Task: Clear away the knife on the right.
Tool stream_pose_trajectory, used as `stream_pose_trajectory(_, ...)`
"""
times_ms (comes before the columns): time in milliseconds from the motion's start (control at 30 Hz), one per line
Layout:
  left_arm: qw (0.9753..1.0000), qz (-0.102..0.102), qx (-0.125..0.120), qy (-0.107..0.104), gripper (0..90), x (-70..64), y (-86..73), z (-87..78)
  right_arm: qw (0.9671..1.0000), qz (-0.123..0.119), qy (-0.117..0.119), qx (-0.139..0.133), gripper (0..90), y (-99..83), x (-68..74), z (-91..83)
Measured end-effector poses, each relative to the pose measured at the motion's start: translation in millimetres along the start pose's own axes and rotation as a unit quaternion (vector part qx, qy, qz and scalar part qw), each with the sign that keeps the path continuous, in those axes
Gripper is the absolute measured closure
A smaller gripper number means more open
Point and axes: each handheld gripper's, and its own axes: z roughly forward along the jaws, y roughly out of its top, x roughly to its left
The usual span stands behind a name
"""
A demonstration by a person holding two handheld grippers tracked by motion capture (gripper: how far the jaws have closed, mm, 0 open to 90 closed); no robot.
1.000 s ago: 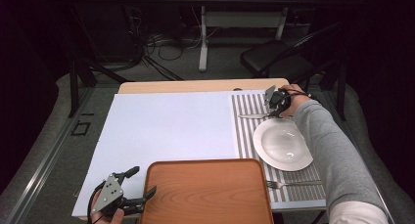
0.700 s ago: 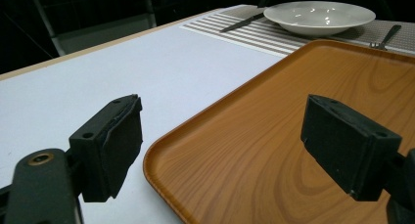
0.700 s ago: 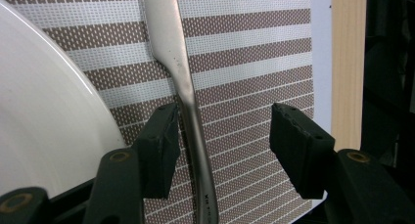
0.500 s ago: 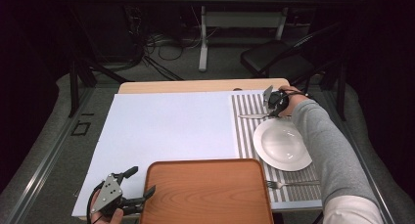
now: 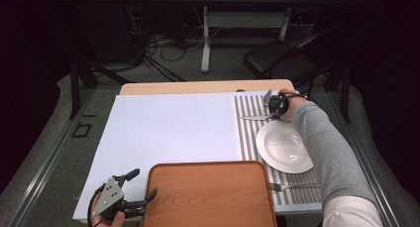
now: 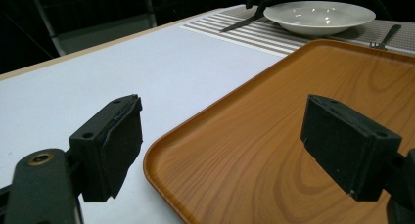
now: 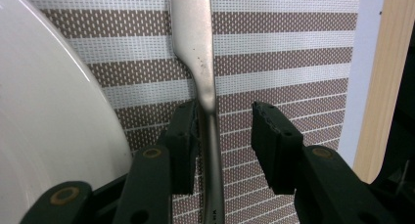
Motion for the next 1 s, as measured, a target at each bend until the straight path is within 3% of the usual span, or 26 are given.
stream_pose_trajectory(533, 1.0, 0.001, 0.0, 0.0, 16.0, -0.1, -0.1, -0.4, 0.9999, -0.005, 0.015, 0.002, 71.3, -3.7, 2.0, 11.4)
stream_pose_trajectory(1000, 1.0, -0.001, 0.0, 0.0, 15.9, -0.4, -0.3, -0.5, 0.9997, -0.004, 0.025, 0.003, 72.9, -3.8, 0.1, 13.7)
